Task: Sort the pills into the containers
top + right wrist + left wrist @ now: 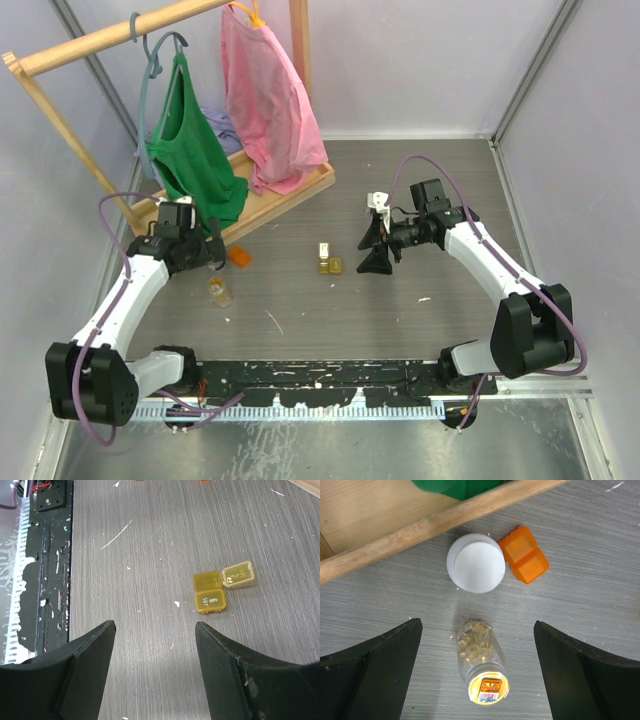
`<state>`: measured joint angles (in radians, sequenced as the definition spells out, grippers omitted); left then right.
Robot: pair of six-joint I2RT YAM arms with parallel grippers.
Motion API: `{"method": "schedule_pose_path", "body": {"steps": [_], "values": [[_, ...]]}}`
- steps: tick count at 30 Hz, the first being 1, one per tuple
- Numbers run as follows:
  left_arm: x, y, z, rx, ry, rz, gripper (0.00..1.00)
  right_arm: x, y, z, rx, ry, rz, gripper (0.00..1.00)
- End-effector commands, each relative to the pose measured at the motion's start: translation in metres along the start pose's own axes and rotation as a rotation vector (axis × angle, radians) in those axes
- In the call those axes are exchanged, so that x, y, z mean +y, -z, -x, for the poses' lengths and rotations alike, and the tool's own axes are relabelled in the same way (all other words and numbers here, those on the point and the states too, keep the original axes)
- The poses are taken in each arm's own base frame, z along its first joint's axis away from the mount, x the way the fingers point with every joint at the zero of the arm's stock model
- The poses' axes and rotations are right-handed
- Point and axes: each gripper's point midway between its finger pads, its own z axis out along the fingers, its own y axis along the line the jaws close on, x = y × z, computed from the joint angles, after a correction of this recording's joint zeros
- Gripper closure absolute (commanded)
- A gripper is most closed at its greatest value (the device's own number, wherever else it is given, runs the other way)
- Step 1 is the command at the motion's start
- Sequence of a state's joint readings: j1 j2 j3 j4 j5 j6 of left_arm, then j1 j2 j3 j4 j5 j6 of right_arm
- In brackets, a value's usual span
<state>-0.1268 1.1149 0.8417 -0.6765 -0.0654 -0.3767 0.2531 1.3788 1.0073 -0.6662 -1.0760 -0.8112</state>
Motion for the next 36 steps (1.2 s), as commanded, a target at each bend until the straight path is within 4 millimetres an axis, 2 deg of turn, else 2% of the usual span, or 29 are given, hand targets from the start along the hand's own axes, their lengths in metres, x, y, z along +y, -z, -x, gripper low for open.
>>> {"method": "schedule_pose_path", "body": {"steps": [1, 3, 9, 13, 18, 23, 36], "values": [[-0.009, 0.001, 0.040, -0.104, 0.035, -0.046, 0.06, 0.000, 0.001, 0.010, -0.033, 0.028, 0.005, 0.29], [-0.007, -0.007, 0.047, -0.136, 0.055, -0.030, 0.11, 0.000, 0.001, 0.010, -0.034, 0.029, 0.008, 0.29], [0.001, -0.031, 0.054, -0.112, 0.080, 0.051, 0.35, 0.001, 0.001, 0.009, -0.034, 0.028, 0.011, 0.29], [0.010, -0.038, 0.056, -0.108, 0.074, 0.111, 0.36, 0.001, 0.000, 0.007, -0.034, 0.023, 0.015, 0.29], [0.008, -0.043, 0.058, -0.112, 0.074, 0.100, 0.46, 0.001, -0.001, 0.005, -0.030, 0.015, 0.019, 0.29], [0.001, -0.043, 0.059, -0.097, 0.081, 0.072, 0.47, 0.000, -0.001, 0.004, -0.026, 0.010, 0.018, 0.29], [-0.001, -0.046, 0.052, -0.063, 0.082, 0.060, 0.49, 0.001, -0.003, 0.001, -0.023, 0.000, 0.032, 0.29]]}}
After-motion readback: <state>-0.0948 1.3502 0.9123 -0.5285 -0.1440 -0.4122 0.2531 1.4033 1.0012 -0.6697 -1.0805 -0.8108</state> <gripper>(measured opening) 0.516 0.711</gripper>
